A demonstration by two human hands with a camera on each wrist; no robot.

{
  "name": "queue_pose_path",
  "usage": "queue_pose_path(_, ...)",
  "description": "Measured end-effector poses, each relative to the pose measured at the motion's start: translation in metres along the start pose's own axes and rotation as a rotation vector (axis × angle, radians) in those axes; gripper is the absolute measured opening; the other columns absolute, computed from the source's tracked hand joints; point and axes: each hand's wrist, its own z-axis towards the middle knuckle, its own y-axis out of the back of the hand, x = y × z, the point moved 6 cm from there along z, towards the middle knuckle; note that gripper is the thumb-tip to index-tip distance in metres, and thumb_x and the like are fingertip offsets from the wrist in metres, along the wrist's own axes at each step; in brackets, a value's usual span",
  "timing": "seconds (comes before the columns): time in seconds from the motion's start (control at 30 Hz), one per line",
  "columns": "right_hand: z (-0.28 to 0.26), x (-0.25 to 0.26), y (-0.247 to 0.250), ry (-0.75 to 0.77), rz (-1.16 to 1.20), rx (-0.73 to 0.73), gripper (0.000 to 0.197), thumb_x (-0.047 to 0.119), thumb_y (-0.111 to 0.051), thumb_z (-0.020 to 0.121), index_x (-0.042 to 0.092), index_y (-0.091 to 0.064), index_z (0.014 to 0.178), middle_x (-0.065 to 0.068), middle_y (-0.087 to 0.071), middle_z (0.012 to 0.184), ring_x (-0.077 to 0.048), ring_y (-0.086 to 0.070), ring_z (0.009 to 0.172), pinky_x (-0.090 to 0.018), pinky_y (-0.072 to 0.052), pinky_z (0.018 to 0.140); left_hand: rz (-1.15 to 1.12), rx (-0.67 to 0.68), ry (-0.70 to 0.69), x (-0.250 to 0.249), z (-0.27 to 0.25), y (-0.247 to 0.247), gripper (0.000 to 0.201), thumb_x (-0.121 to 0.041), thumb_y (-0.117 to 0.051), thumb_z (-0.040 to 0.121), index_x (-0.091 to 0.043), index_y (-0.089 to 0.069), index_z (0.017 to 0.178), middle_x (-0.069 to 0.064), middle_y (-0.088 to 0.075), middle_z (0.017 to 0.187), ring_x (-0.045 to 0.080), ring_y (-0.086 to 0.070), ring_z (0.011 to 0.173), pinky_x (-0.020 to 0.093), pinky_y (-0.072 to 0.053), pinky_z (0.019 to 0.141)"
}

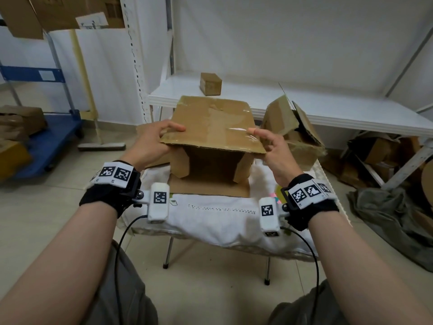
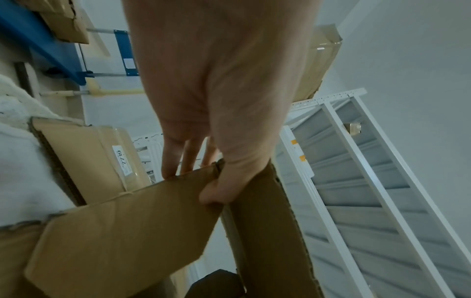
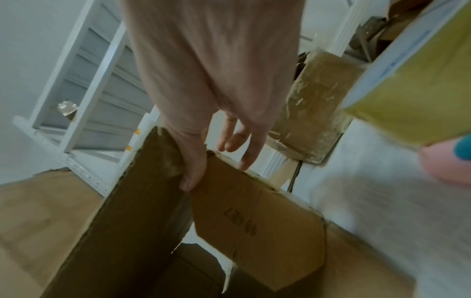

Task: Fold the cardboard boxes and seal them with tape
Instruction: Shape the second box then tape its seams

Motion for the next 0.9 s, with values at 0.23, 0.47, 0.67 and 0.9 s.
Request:
queue_pose_path(0.23,0.004,-0.024,-0.003,0.024,-0.291,-0.121,0.084,0.019,-0.091,0.067,0.038,-0.046,0.136,-0.009,-0.048,0.138,-0.024,-0.056,0.12,-0.042,-0.051,0.103,0.127,-0.146,-0.081,0.004,0.006,-0.004,0.025,-0.006,-0.079,0.081,-0.022,-0.063,0.091,0.006,-0.059,0.131,0.024,-0.062,0.113,0.029,-0.049,0.09)
queue_pose_path(0.47,-0.003,-0.064,-0.021,-0.351,-0.364,0.036,0.046,0.044,-0.075,0.088,0.008,-0.063,0.113,-0.008,-0.065,0.082,-0.023,-0.063,0.068,-0.033,-0.053,0.061,0.139,-0.224,-0.108,0.008,0.007,-0.002,0.026,0.0,-0.075,0.08,-0.022,-0.062,0.084,0.005,-0.058,0.126,0.027,-0.062,0.11,0.044,-0.054,0.094)
queue_pose_path(0.67,-0.009,-0.053,-0.027,-0.389,-0.285,0.047,0.03,0.046,-0.068,0.093,0.025,-0.055,0.109,-0.004,-0.065,0.094,-0.025,-0.064,0.08,-0.036,-0.061,0.067,0.087,-0.199,-0.104,0.012,0.01,0.0,0.036,0.002,-0.076,0.079,-0.03,-0.062,0.078,0.005,-0.057,0.126,0.027,-0.064,0.107,0.051,-0.057,0.089)
queue_pose_path(0.9,-0.012,-0.043,-0.031,-0.335,-0.223,0.095,0.03,0.039,-0.055,0.102,0.027,-0.044,0.127,0.003,-0.056,0.098,-0.02,-0.055,0.085,-0.013,-0.039,0.035,-0.031,-0.179,-0.067,0.009,0.008,0.001,0.033,0.008,-0.072,0.081,-0.023,-0.063,0.074,0.0,-0.058,0.126,0.028,-0.064,0.106,0.053,-0.059,0.083)
